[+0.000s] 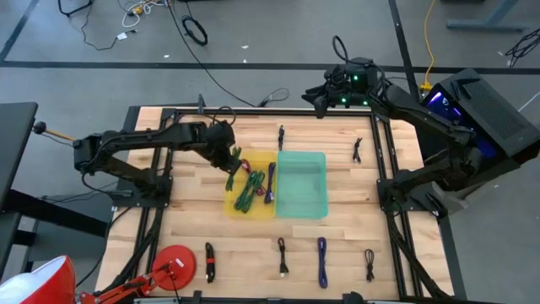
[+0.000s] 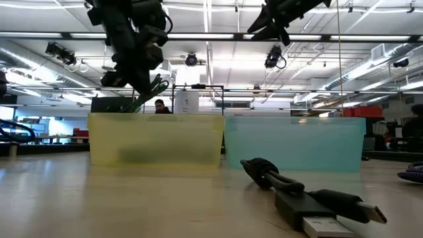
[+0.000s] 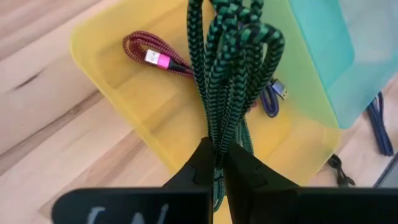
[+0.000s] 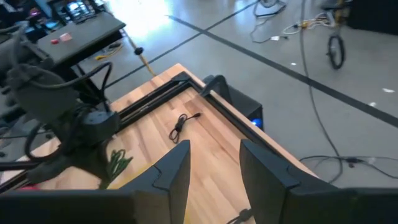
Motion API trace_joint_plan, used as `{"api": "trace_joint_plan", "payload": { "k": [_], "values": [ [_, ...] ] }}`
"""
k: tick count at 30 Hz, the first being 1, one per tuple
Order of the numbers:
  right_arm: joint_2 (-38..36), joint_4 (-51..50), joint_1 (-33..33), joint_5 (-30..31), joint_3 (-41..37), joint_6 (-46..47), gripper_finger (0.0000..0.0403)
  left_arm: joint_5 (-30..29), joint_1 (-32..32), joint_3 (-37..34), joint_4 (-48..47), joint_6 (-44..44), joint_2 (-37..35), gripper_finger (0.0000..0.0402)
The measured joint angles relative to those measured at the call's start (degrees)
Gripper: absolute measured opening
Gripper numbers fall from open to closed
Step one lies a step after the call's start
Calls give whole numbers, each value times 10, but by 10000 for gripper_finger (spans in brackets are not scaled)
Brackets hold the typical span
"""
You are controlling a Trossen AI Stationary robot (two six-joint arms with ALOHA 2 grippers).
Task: Pick & Place USB Port
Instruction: Put the green patterned charger cable into the yellow bin
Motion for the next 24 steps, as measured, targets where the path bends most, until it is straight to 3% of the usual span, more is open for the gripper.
{"api": "trace_joint_plan", "payload": {
  "k": [12,24],
  "values": [
    [0,10,54,121,0,40,141,4,-11,0,43,2,25,13],
    [0,30,76,155,0,43,141,26,-15,0,101,-8,96,13]
  ]
}}
